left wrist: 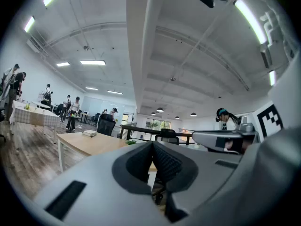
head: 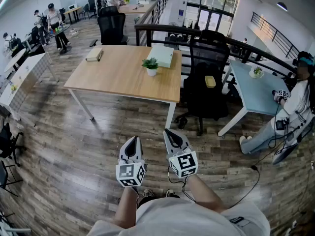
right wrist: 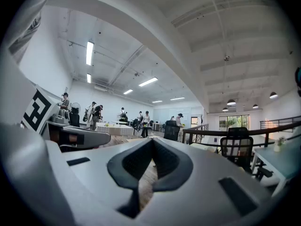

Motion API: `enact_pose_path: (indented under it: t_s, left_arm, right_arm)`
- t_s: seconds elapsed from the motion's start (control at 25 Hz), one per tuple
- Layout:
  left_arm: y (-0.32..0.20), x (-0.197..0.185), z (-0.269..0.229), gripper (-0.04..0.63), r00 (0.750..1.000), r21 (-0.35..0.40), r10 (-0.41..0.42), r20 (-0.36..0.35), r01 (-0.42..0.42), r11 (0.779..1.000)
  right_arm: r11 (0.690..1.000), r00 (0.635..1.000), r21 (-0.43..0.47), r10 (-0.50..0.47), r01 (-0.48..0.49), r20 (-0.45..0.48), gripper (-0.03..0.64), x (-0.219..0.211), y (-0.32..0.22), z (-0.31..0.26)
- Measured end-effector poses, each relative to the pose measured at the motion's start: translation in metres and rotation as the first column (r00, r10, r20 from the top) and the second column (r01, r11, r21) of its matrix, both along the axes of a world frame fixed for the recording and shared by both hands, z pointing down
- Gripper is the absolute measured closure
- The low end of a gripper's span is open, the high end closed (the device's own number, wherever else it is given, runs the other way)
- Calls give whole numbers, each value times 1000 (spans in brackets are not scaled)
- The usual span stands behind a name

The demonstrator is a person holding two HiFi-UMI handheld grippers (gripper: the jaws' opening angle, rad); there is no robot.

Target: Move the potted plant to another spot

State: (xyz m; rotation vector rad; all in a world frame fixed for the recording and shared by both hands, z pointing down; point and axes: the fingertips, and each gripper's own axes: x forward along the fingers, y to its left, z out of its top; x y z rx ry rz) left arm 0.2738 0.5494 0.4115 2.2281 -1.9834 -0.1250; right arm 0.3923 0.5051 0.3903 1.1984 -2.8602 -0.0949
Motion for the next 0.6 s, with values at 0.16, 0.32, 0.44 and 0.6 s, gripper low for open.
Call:
enact_pose_path:
  t_s: [0.16, 0.32, 0.44, 0.6]
  left_arm:
    - [-11, -7, -4, 583, 1000, 11, 13, 1, -13, 1000]
    - [-22, -15, -2, 583, 999, 13, 38, 18, -38, 999]
    - [-28, -26, 8, 583, 998, -7, 60, 22, -60, 998]
    - [-33, -40, 24, 583, 996, -43, 86, 23, -85, 995]
  right_arm:
    - [1000, 1000, 14, -9, 9, 0, 614, -12, -8, -5]
    - [1000, 1000, 17, 4, -4, -5, 614, -21, -19, -3]
    - [1000, 1000, -8, 3, -3, 12, 614, -34, -26, 7]
    - [1000, 1000, -26, 14, -14, 7, 612, -46, -32, 23]
